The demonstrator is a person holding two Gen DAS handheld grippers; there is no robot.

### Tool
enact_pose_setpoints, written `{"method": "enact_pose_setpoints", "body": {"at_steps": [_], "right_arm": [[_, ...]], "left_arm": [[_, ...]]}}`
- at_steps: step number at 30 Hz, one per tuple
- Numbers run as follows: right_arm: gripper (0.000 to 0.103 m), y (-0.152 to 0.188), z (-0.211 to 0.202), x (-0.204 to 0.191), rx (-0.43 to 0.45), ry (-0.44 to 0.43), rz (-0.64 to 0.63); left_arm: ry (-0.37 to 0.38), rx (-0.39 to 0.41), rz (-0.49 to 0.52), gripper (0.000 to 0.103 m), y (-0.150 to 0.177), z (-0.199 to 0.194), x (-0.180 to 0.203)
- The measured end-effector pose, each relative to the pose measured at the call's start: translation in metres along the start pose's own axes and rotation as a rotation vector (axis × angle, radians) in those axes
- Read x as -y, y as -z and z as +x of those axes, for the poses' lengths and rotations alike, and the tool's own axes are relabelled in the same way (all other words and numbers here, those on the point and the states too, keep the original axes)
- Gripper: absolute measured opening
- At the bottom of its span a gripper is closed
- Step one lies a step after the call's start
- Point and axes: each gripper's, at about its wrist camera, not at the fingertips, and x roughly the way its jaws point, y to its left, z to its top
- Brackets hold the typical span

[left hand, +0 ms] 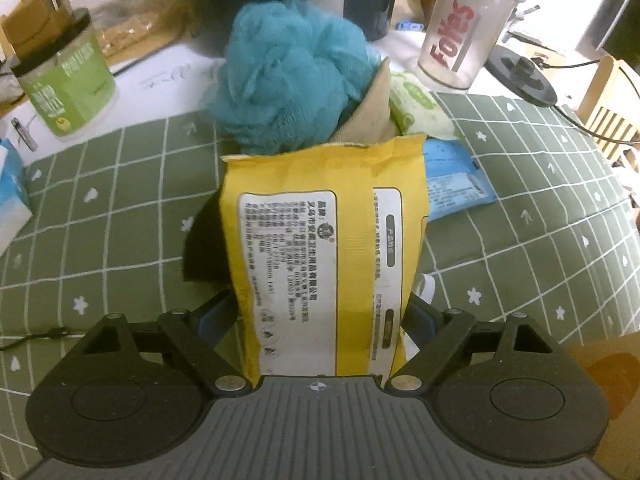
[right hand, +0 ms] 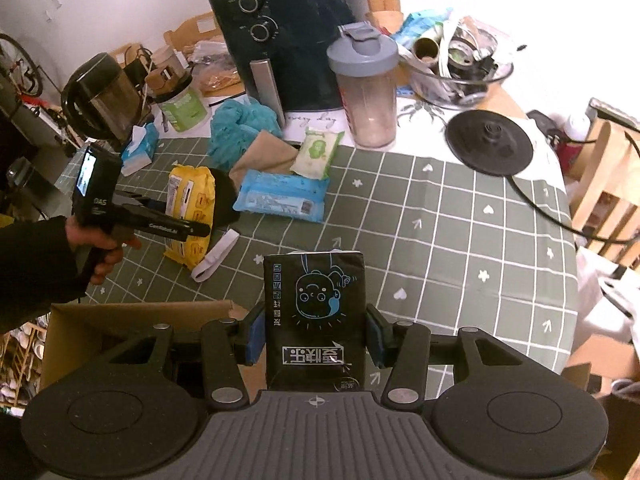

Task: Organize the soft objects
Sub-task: 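Lift the yellow wipes pack with the left tool while the right tool holds the black packet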

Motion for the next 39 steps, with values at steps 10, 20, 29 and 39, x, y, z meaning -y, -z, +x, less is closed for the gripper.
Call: {"method": "enact_pose_setpoints", "body": {"at_steps": [10,20,29,39], "right_arm": [[0.052,0.006,-0.001,0.001,-0.002,0.007,0.023],[0.052,0.002,0.000,-0.005,-0.001,-0.004,-0.005],[0.052,-0.003,0.000,-0.015,0.001,-0.024,-0.045],[0.052,-0.008,0.001,-0.026,0.004,-0.053,-0.094]], "left_arm": [[0.001,-0.005,-0.058,0.069,0.004,0.010,-0.002],[0.043,0.005,-0.176,0.068,0.012,-0.011,-0.020],[0.060,0.055,-0.320,0.068,0.025,-0.035,-0.041],[0.030,0.091,-0.411,0.068,0.043,-0.059,-0.057]]}}
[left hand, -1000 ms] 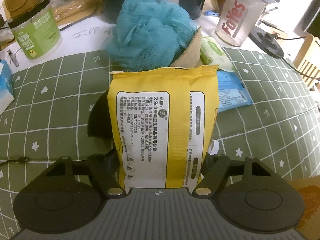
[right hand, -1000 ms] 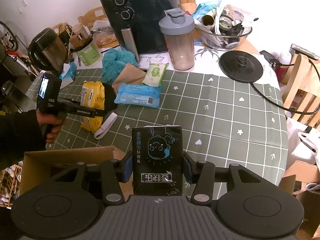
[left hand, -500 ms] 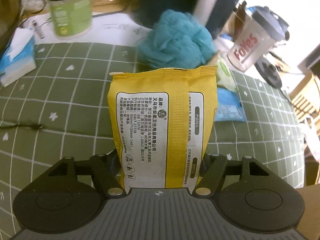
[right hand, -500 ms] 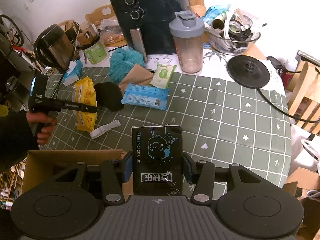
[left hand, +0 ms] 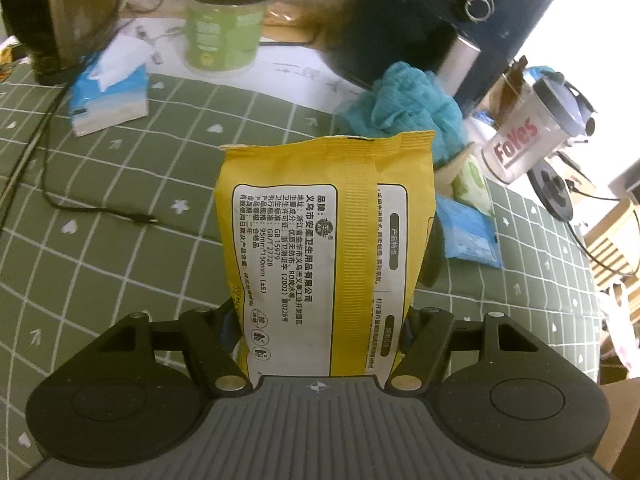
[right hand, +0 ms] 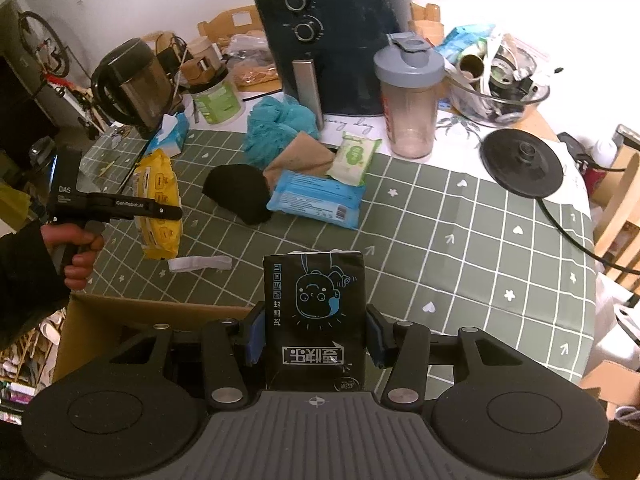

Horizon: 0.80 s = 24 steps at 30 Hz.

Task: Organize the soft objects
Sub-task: 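Lift the yellow wipes pack with the left tool while the right tool holds the black packet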

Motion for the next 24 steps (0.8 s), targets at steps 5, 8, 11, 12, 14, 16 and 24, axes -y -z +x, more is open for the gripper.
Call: {"method": "enact_pose_setpoints", "body": {"at_steps": [5,8,11,12,14,16,24], "right_arm": [[0.052,-0.001,-0.003,-0.004,0.011,-0.017,-0.018],[0.052,-0.002,-0.005,-0.006,0.019,-0.027,-0.028],[0.052,-0.003,-0.009,-0.007,0.029,-0.035,-0.035],[0.052,-0.003,-0.010,-0.007,0.033,-0.038,-0.038],[0.052,-0.004,-0.013,-0.007,0.041,-0.045,-0.042],[0.052,-0.004,-0.015,-0.007,0.049,-0.052,-0.045],[0.052,-0.005,-0.022,-0.012,0.079,-0.091,-0.061]], "left_arm": [[-0.024,0.024,-0.026,0.068,0.004,-0.018,-0.005],[-0.045,0.038,-0.031,0.068,0.004,-0.030,-0.006],[-0.078,0.049,-0.037,0.068,0.002,-0.044,-0.005],[-0.093,0.051,-0.037,0.068,0.001,-0.050,-0.003],[-0.119,0.059,-0.035,0.068,0.000,-0.062,-0.001],[-0.147,0.068,-0.031,0.068,-0.003,-0.076,0.004],[-0.241,0.105,0.007,0.068,-0.012,-0.133,0.031]]}}
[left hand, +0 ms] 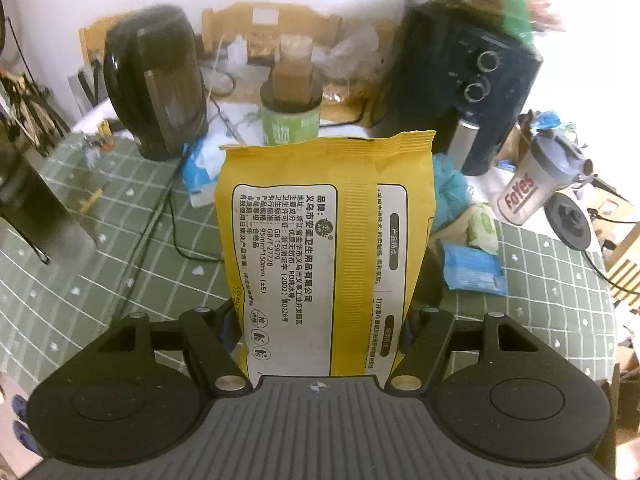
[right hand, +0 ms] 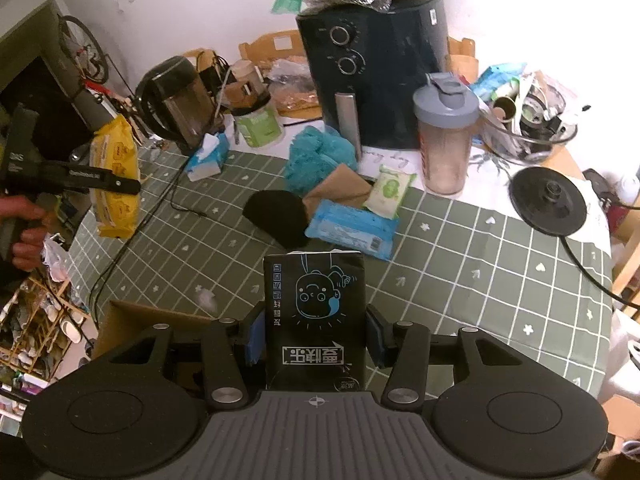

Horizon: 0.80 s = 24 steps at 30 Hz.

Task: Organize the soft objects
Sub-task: 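Lift the yellow wipes pack with the left tool while the right tool holds the black packet, then drop the yellow pack into the box with the left tool while the right tool carries the packet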

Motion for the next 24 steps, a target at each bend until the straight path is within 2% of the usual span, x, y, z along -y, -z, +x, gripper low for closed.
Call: {"method": "enact_pose_setpoints", "body": {"at_steps": [8,12,18,24], "right_arm": [[0.052,-0.002,-0.008,-0.010,0.025,-0.052,-0.018],[0.052,-0.001,-0.011,-0.015,0.027,-0.078,-0.031],[0.052,0.005,-0.007,-0.021,0.001,-0.108,-0.039],[0.052,0.016,0.004,-0.030,-0.071,-0.124,-0.054]], "left_arm": [[-0.021,0.020,0.069,0.068,-0.005,-0.056,0.022],[-0.011,0.006,0.085,0.068,-0.003,-0.079,0.033],[0.045,-0.058,0.085,0.068,0.012,-0.096,0.044],[0.125,-0.153,0.061,0.068,0.037,-0.093,0.052]]}}
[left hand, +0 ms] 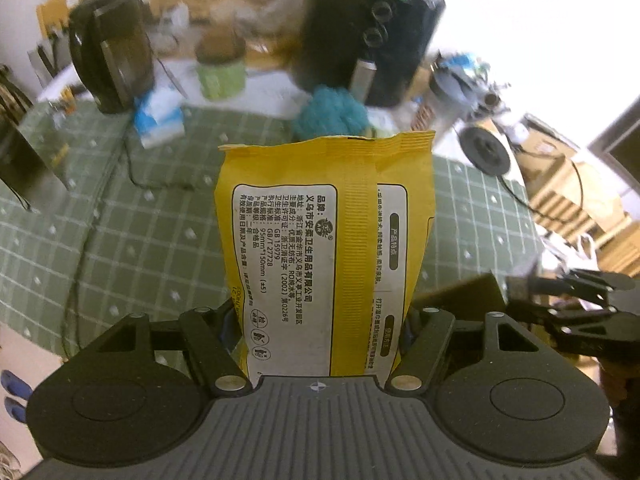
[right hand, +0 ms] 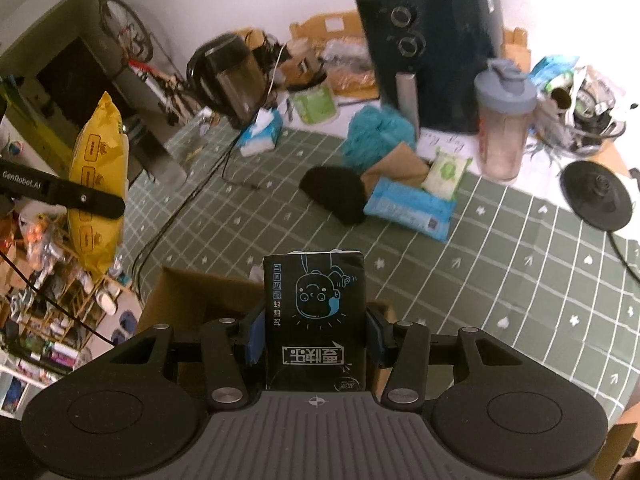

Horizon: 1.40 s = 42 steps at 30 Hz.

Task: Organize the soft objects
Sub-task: 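Drop the yellow pack into the box with the left tool while the right tool carries the packet, then lower the black card packet into the box and open the right tool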

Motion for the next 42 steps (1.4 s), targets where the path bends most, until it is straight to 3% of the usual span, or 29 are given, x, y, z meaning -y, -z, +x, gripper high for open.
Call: {"method": "enact_pose_setpoints", "body": {"at_steps": [15,27,34,38,42], "right_arm": [[0.052,0.036,0.026,-0.019,-0.186,-0.002,-0.023],[0.052,0.048,0.027,-0.022,-0.209,0.001,-0.013],[0.052,0.049,0.024,-0.022,-0.198,0.003,-0.008],[0.052,0.049,0.022,-0.021,-0.190,0.002,0.002],[0.052,0.047,0.021,-0.021,-0.181,0.001,0.003]], "left_arm": [[0.085,-0.164,-0.057,0.068,0.058,0.046,0.018],[0.124,-0.249,-0.095,0.069,0.077,0.068,0.026],[0.111,-0.243,-0.109,0.079,0.076,0.072,0.028],[0.144,-0.177,-0.130,0.081,0.073,0.059,0.026],[0.128,-0.109,-0.122,0.081,0.072,0.044,0.026]]}}
